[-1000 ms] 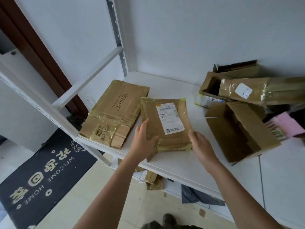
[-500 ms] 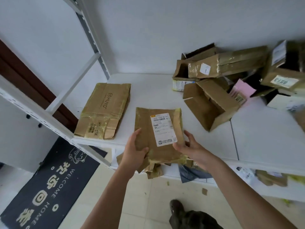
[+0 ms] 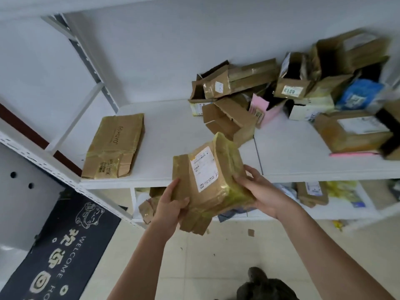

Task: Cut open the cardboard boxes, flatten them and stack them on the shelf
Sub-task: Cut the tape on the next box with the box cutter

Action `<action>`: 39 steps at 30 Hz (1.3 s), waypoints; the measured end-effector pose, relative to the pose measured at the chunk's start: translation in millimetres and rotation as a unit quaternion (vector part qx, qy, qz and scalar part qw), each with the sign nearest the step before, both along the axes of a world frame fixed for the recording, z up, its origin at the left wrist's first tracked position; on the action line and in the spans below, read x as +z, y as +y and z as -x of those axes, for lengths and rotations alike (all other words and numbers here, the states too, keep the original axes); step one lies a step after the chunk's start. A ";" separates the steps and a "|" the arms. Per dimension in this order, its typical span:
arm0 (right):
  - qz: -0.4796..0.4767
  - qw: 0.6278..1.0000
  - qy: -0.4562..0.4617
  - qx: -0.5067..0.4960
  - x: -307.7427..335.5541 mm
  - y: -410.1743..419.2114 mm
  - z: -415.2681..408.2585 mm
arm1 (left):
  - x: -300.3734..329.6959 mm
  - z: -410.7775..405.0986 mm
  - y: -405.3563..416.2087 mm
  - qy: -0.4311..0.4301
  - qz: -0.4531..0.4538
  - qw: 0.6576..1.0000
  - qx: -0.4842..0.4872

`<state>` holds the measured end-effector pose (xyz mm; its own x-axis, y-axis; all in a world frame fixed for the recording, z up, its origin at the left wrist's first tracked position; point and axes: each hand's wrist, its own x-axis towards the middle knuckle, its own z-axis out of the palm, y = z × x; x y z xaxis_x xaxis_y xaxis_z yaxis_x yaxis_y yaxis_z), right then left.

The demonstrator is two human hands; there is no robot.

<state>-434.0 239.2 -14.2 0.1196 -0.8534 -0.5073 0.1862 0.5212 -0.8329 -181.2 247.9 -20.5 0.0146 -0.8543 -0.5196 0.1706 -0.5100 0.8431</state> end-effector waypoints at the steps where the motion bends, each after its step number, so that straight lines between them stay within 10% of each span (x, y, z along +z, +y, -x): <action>1: 0.022 1.000 0.015 0.002 4.3 3.4 11.5 | 0.9 11.9 1.0 -0.053 0.009 0.998 -0.029; 4: 0.082 0.993 0.079 -0.009 12.5 7.3 42.0 | 3.3 51.1 -1.5 -0.148 0.036 0.981 -0.118; 17: 0.215 0.921 0.323 -0.021 25.0 -21.1 217.2 | 32.0 271.8 -48.8 -0.096 0.003 0.960 -0.262; 33: 0.262 0.912 0.293 0.119 -16.2 -82.3 305.7 | -10.2 381.6 -108.9 -0.264 -0.027 0.963 -0.040; 39: 0.269 0.872 0.405 -0.055 -60.1 -60.1 342.7 | -15.2 380.0 -118.6 -0.219 -0.068 0.973 -0.024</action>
